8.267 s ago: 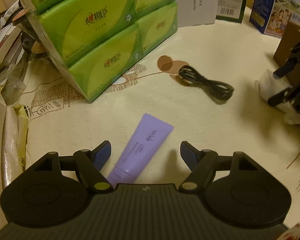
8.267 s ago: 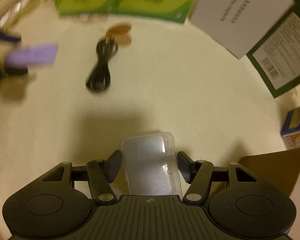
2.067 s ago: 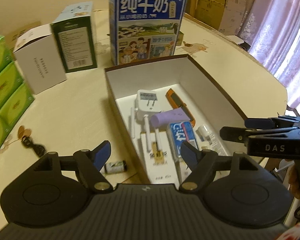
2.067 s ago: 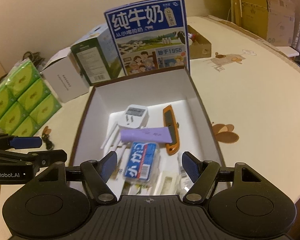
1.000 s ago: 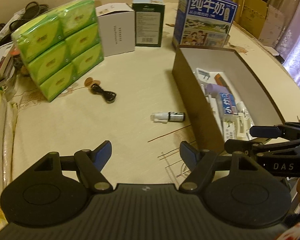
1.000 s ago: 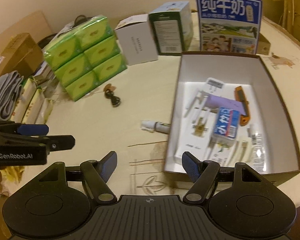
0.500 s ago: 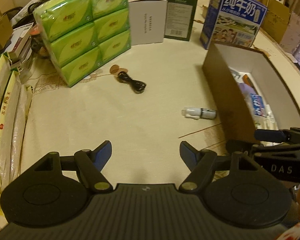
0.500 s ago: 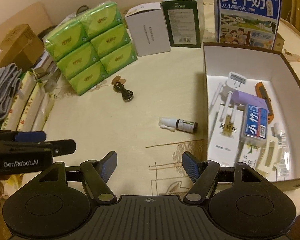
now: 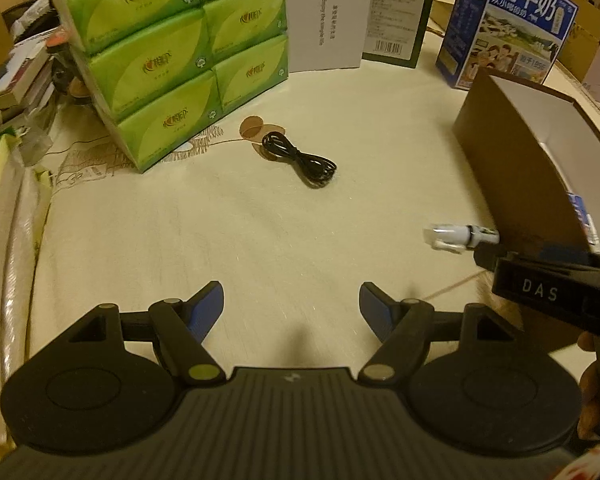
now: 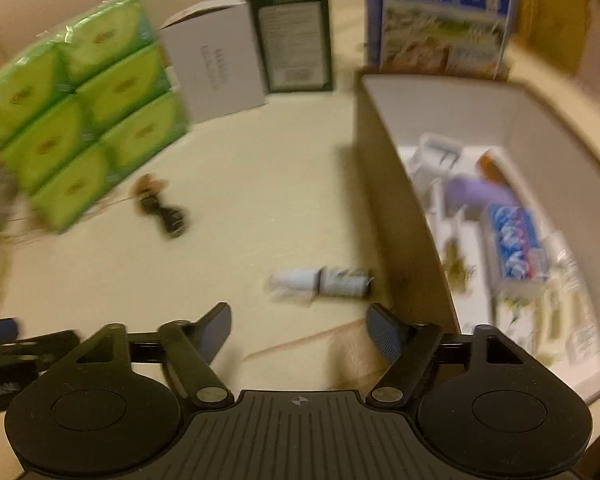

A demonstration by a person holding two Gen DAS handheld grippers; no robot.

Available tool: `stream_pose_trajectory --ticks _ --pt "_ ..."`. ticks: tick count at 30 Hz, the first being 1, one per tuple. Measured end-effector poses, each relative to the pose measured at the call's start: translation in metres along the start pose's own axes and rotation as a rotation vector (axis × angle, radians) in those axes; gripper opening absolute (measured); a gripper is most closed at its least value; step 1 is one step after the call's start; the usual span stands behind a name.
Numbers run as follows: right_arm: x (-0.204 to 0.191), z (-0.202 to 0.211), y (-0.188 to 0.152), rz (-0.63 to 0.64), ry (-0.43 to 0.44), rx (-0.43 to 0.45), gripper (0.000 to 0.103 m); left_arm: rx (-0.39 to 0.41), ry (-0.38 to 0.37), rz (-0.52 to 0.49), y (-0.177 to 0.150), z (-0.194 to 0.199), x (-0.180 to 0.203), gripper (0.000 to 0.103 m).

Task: Organize rigid objects
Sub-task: 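Open both tools and pull them back from the shoebox toward the table, then grasp the small spray bottle with right tool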

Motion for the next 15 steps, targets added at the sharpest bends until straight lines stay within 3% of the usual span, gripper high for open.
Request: stream_pose_trajectory --ticks 3,8,11,13,15 --pt "-0.013 -0.013 0.003 0.049 -0.063 0.016 0.086 -0.008 0.002 -0.011 0.005 -0.017 -0.006 0.071" --pt "-0.026 -0.026 0.006 0.094 -0.110 0.031 0.086 -0.012 0.000 0.002 0.012 -0.036 -0.018 0.070" --pt "-0.040 -0.025 0.002 0.211 -0.082 0.078 0.086 -0.015 0.006 0.017 0.013 -0.045 -0.027 0.070" --pt "-0.047 -0.031 0.000 0.341 -0.063 0.057 0.084 -0.023 0.006 0.028 0.012 -0.050 -0.033 0.069" --pt "-0.047 -0.039 0.004 0.477 0.026 -0.008 0.076 -0.031 0.002 0.026 0.009 -0.053 -0.035 0.068"
Point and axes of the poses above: each gripper's, at about its wrist camera, not at the fingertips, and z roughly against the way its jaws point, x to its right, y to its top, the point moved 2 cm from there along -z, roughly the way its jaws point, and after that the axes turned 7 degrees about -y, right-handed, at the moved point
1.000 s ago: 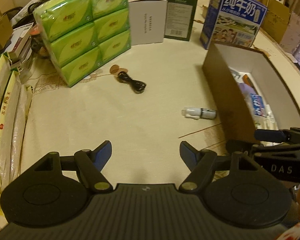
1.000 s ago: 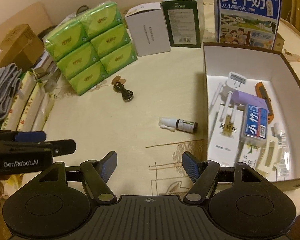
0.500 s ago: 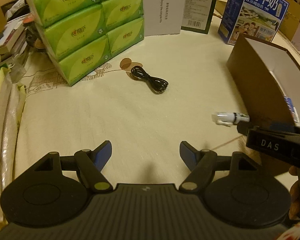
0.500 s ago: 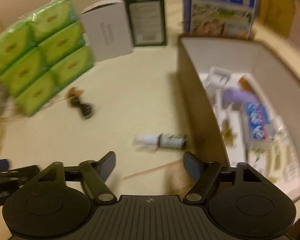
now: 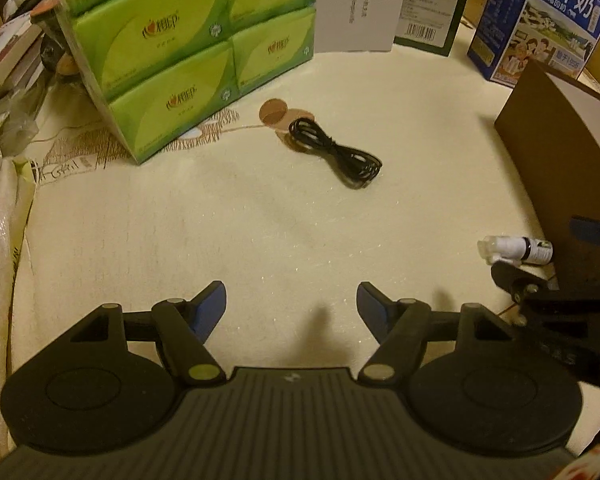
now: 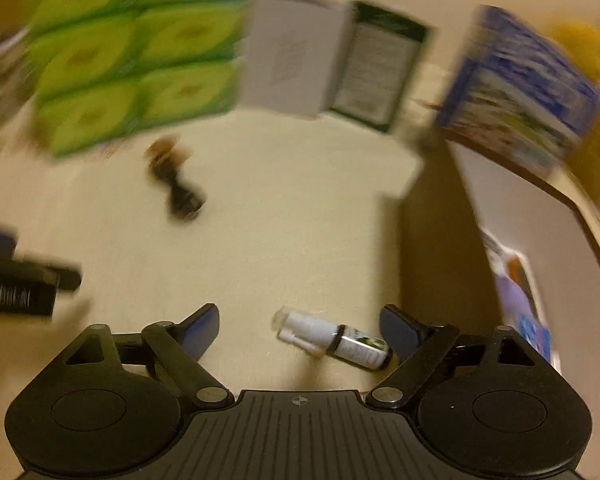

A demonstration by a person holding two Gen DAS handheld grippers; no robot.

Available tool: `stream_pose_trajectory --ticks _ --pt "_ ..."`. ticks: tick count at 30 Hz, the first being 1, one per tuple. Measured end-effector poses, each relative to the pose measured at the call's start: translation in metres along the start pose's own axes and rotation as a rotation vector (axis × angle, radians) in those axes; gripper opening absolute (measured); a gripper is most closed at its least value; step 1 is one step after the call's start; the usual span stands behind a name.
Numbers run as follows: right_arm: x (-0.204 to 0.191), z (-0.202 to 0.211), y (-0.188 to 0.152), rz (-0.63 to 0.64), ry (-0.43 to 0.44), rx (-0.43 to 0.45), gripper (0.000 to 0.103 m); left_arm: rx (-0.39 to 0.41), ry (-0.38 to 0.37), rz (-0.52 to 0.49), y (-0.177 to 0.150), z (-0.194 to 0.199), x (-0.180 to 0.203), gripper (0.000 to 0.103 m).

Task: Organize rigid objects
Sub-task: 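Grasp the small spray bottle with right tool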

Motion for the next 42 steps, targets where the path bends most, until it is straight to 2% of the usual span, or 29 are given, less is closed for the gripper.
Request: stream_pose_trajectory --ticks 4,5,8,12,14,17,19,21,25,28,34,36,42 --pt "0.015 -0.011 0.011 0.265 0.190 -0.097 0.058 -0.013 -0.012 -0.007 -0.008 -0.006 0.000 0.067" --pt "0.020 -0.014 0.013 0.336 0.218 -0.121 0.057 -0.017 -0.016 -0.003 -0.009 -0.008 0.001 0.067" --pt "0.031 -0.026 0.016 0.530 0.237 -0.157 0.051 -0.025 -0.032 0.009 -0.011 -0.011 0.004 0.067" --pt "0.041 -0.047 0.020 0.624 0.287 -0.210 0.038 -0.037 -0.049 0.007 -0.010 -0.016 0.013 0.066" --pt "0.038 -0.056 0.021 0.663 0.314 -0.227 0.036 -0.042 -0.059 0.008 -0.007 -0.017 0.016 0.066" --pt "0.028 -0.065 0.014 0.759 0.312 -0.250 0.036 -0.046 -0.075 0.009 -0.005 -0.020 0.021 0.066" --pt "0.021 -0.073 0.007 0.846 0.272 -0.268 0.033 -0.051 -0.079 0.004 -0.003 -0.023 0.024 0.066" --pt "0.015 -0.077 0.005 0.878 0.270 -0.291 0.025 -0.052 -0.084 0.000 -0.001 -0.025 0.027 0.065" --pt "0.006 -0.086 0.007 0.891 0.257 -0.316 0.024 -0.059 -0.085 0.004 0.002 -0.030 0.030 0.065" --pt "0.010 -0.089 0.016 0.826 0.287 -0.315 0.020 -0.060 -0.083 0.014 0.006 -0.034 0.030 0.063" --pt "0.043 -0.092 0.051 0.417 0.366 -0.259 0.020 -0.042 -0.084 0.045 0.024 -0.043 0.029 0.060" --pt "0.052 -0.097 0.059 0.282 0.367 -0.254 0.020 -0.025 -0.082 0.056 0.035 -0.047 0.030 0.059" --pt "0.063 -0.109 0.073 -0.007 0.342 -0.199 0.020 0.048 -0.058 0.106 0.079 -0.066 0.027 0.054"
Point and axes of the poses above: each gripper's, at about its wrist camera, not at the fingertips, and z roughly against the way its jaws point, x to its right, y to its top, the point moved 2 cm from there along -z, roughly the way its jaws point, and after that the axes turned 7 degrees about -y, right-handed, at the moved point
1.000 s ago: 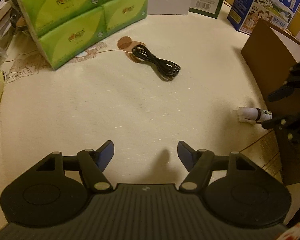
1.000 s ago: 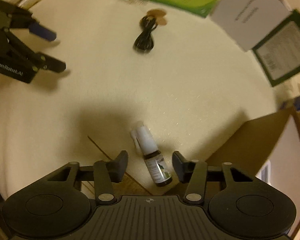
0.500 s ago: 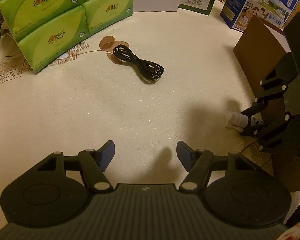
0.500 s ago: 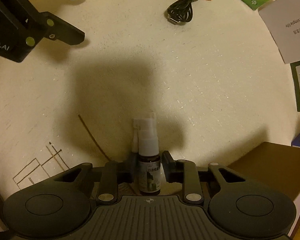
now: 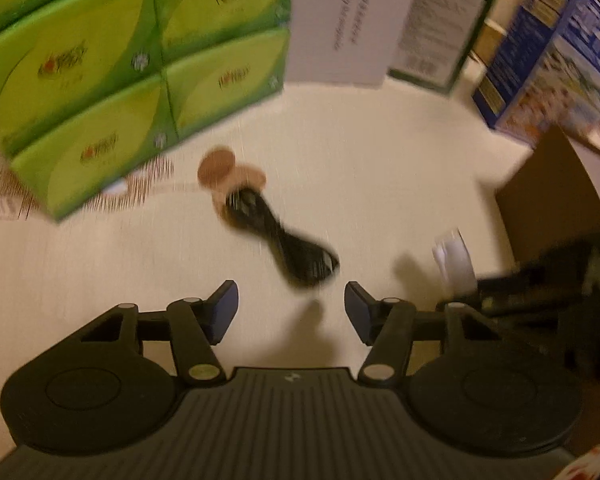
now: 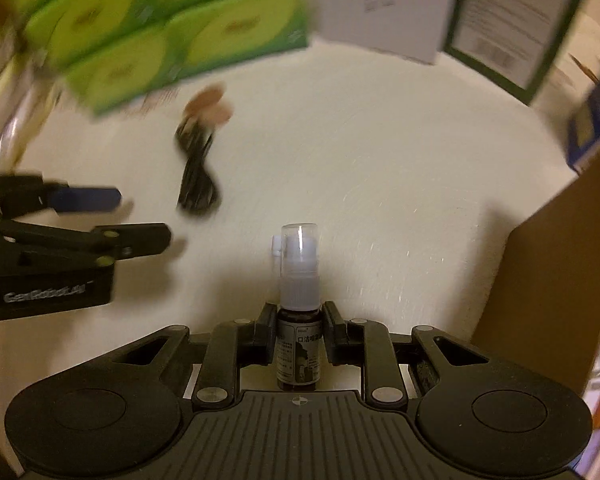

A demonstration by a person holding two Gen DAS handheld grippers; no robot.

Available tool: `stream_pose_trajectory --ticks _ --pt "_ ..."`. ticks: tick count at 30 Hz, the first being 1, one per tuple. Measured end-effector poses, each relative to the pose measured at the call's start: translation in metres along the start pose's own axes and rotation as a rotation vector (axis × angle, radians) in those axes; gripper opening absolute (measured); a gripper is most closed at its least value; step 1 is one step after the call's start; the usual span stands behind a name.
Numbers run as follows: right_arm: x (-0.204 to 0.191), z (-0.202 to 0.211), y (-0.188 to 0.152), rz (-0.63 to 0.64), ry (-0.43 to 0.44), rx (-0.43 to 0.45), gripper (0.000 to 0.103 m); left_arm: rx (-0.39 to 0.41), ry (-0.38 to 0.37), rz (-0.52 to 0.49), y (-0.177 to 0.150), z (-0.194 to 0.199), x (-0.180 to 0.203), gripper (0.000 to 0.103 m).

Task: Organize rigid objects
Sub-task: 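Grasp the small spray bottle with right tool, then grasp the black cable with left tool while right tool holds the spray bottle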

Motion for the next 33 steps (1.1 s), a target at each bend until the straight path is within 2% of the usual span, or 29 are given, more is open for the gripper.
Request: stream_pose_trajectory --ticks 3,7,10,12,14,16,17,24,33 --pt "-0.001 -0.003 0.003 -0.072 -0.017 0.043 0.020 0.009 0.021 0.048 0.017 -0.017 -0.005 0.053" --pt "0.002 -0.005 0.001 -0.130 -0.023 0.057 0.020 -0.001 0.030 0.110 0.031 -0.038 -0.014 0.050" --pt "0.004 -0.009 0.000 -0.147 -0.023 0.057 0.021 -0.015 0.040 0.133 0.033 -0.049 -0.019 0.038" --pt "0.005 -0.013 -0.002 -0.156 -0.025 0.066 0.021 -0.012 0.045 0.121 0.033 -0.050 -0.020 0.036" --pt "0.003 -0.011 -0.005 -0.157 -0.027 0.077 0.021 -0.011 0.053 0.090 0.032 -0.049 -0.019 0.020" --pt "0.002 -0.011 -0.007 -0.159 -0.020 0.076 0.021 -0.021 0.049 0.068 0.027 -0.047 -0.019 0.011" --pt "0.000 -0.010 -0.009 -0.158 -0.015 0.074 0.021 -0.026 0.050 0.058 0.024 -0.044 -0.020 0.011" --pt "-0.019 0.001 -0.036 -0.156 0.031 0.046 0.021 -0.074 0.090 -0.051 -0.026 -0.011 -0.015 0.010" --pt "-0.059 0.027 -0.094 -0.138 0.095 0.001 0.021 -0.123 0.126 0.001 -0.111 0.048 -0.018 0.010"
Point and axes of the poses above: each gripper's, at about its wrist camera, not at the fingertips, and z roughly against the way its jaws point, x to its right, y to its top, the point moved 2 cm from there along -z, roughly the way its jaws point, and after that the axes turned 7 degrees about -y, right-handed, at the moved point
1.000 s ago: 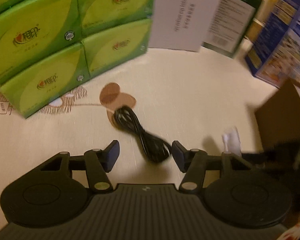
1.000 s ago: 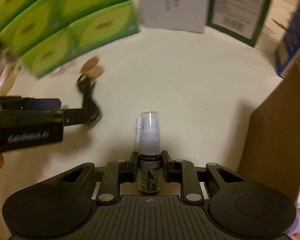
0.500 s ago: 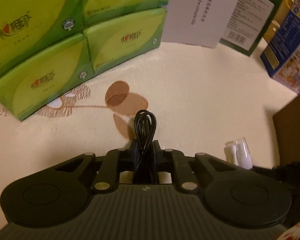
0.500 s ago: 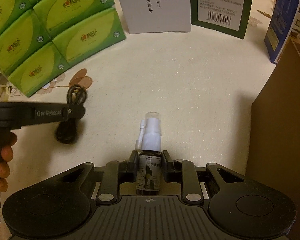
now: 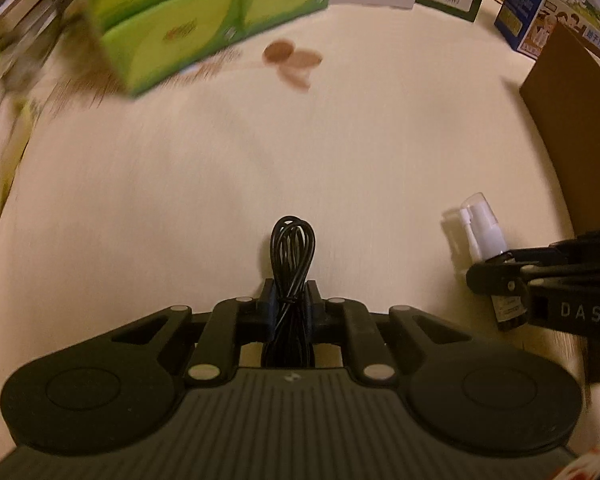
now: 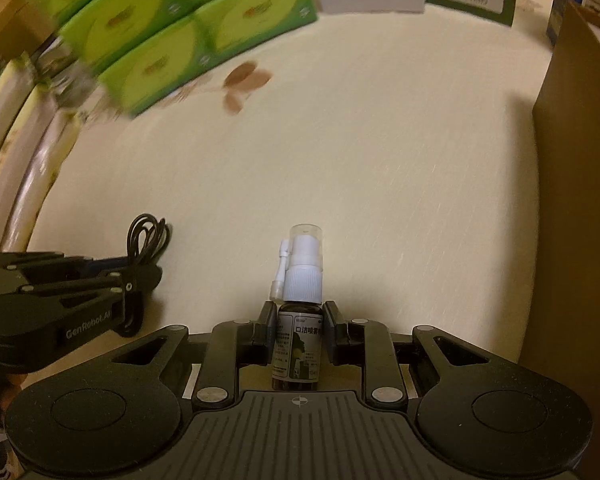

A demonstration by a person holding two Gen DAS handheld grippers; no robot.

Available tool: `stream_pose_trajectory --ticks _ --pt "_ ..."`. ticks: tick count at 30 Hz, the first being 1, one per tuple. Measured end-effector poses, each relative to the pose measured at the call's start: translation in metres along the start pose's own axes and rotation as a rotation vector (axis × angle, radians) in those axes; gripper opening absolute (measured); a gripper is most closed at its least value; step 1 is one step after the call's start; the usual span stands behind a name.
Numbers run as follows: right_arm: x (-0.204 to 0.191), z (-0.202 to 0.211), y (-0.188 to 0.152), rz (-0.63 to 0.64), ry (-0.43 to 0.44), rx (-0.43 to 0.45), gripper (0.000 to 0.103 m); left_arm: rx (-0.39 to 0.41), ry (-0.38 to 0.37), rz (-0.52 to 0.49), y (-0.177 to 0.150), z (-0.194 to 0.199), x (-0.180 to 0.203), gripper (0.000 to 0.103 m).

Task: Organize rigid objects
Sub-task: 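Grasp the black cable with left tool while right tool holds the spray bottle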

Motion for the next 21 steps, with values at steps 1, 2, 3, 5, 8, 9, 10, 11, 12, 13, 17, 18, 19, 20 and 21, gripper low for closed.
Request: stream_pose_trajectory --ticks 1,2,3,5,8,9,10,11,12,13,17,18,19,20,21 --pt "-0.003 0.002 -0.007 0.001 0.006 -0.005 0.021 -0.006 -0.003 0.013 -0.008 0.003 -0.001 0.010" --pt "-0.006 0.003 -0.014 0.001 0.009 -0.012 0.021 -0.009 -0.004 0.020 -0.014 0.007 -0.002 0.010" --pt "-0.009 0.003 -0.019 0.002 0.010 -0.014 0.021 -0.009 -0.004 0.025 -0.020 0.009 -0.003 0.010" --pt "-0.014 0.003 -0.027 0.010 0.006 -0.010 0.021 -0.015 -0.003 0.032 -0.026 0.011 -0.004 0.011" --pt "-0.019 0.003 -0.030 0.034 -0.015 0.003 0.021 -0.028 -0.001 0.023 -0.025 0.010 -0.003 0.011" --pt "-0.020 0.002 -0.029 0.034 -0.016 0.001 0.021 -0.034 -0.002 0.026 -0.025 0.009 -0.003 0.011" --pt "-0.020 0.000 -0.028 0.034 -0.015 0.001 0.021 -0.037 -0.005 0.032 -0.024 0.008 -0.004 0.011" --pt "-0.019 0.000 -0.027 0.031 -0.015 0.002 0.021 -0.040 -0.008 0.037 -0.023 0.007 -0.005 0.011" --pt "-0.019 -0.001 -0.026 0.027 -0.015 0.002 0.021 -0.042 -0.010 0.041 -0.023 0.006 -0.005 0.011" --pt "-0.019 -0.002 -0.026 0.024 -0.016 0.002 0.021 -0.043 -0.012 0.043 -0.022 0.006 -0.006 0.011" --pt "-0.023 -0.004 -0.025 0.030 -0.028 0.008 0.021 -0.046 -0.010 0.029 -0.021 0.004 -0.005 0.012" --pt "-0.023 -0.004 -0.024 0.031 -0.030 0.009 0.021 -0.046 -0.010 0.026 -0.021 0.004 -0.004 0.012" --pt "-0.024 -0.005 -0.024 0.031 -0.032 0.010 0.021 -0.046 -0.010 0.026 -0.021 0.003 -0.004 0.012" --pt "-0.025 -0.005 -0.024 0.031 -0.033 0.011 0.021 -0.047 -0.012 0.026 -0.020 0.004 -0.004 0.012" --pt "-0.025 -0.005 -0.024 0.029 -0.033 0.011 0.021 -0.047 -0.012 0.026 -0.020 0.003 -0.005 0.012"
Point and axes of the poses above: each gripper's, at about its wrist camera, not at the fingertips, and z roughly against the way its jaws point, x to its right, y to its top, the point moved 2 cm from there along -z, roughly the way its jaws point, and after that the axes turned 7 degrees about -y, right-handed, at the moved point
